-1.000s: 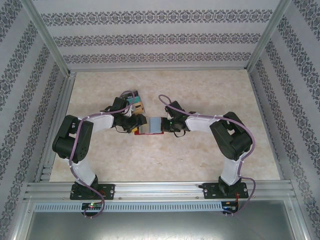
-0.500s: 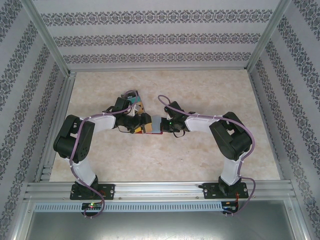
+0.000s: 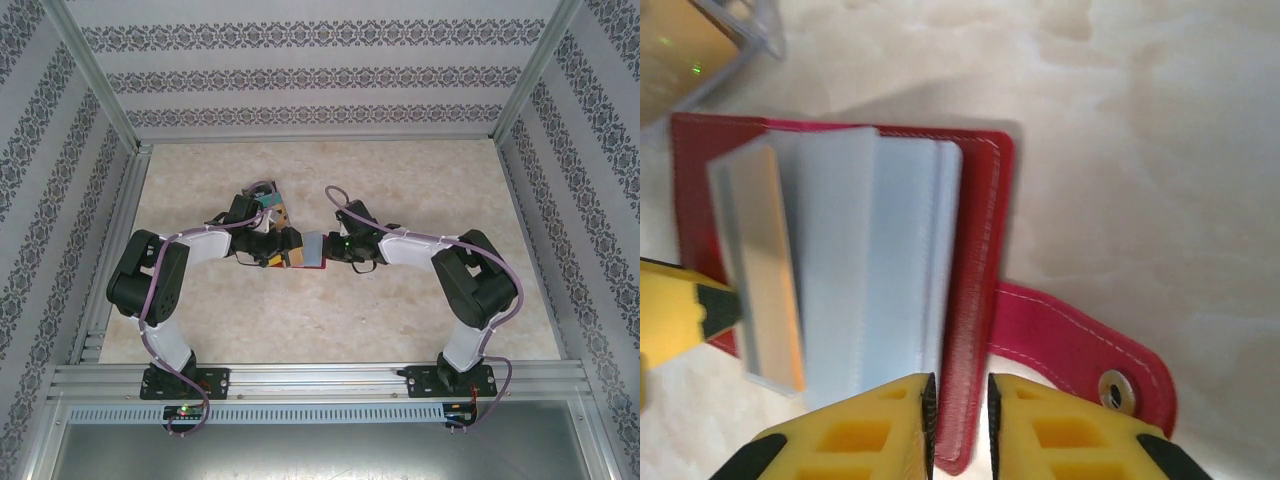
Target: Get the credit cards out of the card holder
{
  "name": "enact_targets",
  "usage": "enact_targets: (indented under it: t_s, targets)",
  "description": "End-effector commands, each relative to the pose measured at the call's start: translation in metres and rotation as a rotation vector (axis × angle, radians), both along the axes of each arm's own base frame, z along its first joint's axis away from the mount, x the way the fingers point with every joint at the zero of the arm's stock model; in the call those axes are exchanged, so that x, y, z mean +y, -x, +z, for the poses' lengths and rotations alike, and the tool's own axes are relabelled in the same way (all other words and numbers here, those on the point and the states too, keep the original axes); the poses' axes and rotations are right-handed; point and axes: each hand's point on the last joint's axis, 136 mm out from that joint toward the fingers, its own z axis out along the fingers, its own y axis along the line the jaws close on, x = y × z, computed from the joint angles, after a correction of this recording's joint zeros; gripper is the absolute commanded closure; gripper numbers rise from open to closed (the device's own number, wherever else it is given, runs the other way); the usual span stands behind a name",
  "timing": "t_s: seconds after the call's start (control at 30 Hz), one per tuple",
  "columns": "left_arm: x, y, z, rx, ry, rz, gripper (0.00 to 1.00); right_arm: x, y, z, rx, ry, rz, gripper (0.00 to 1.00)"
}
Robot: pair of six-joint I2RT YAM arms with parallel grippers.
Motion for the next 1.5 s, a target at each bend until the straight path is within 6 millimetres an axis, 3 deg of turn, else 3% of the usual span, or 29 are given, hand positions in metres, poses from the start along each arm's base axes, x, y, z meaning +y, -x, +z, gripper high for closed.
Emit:
enact_targets:
  t_s: [0.0,0.17,0.37,0.53,1.17,1.33,1.47]
  targets:
    - [0.012,-0.005,-0.001,-0.003,-0.042,0.03,0.2,0.017,-0.005,0.024,-0.025,-0.1,0.025,0.78]
    - [0.019,-0.01,0.0,-0.011,-0.048,0.058,0.2,0.045,-0.008,0.029,0.009,-0.185,0.084,0.81]
    - [0.02,-0.014,0.001,-0.016,-0.043,0.073,0.2,0.06,-0.013,0.023,0.048,-0.246,0.092,0.83]
    - [0.021,-0.016,0.001,-0.013,-0.039,0.081,0.2,0.065,-0.017,0.009,0.097,-0.286,0.077,0.83]
    - [0.021,-0.018,0.0,-0.007,-0.03,0.084,0.2,0.079,-0.022,-0.008,0.163,-0.384,0.073,0.81]
    - [0.022,-0.017,-0.001,-0.005,-0.031,0.084,0.21,0.08,-0.022,-0.012,0.175,-0.383,0.069,0.85]
    - [0.021,-0.018,0.0,-0.007,-0.03,0.083,0.21,0.078,-0.022,-0.013,0.175,-0.385,0.067,0.94]
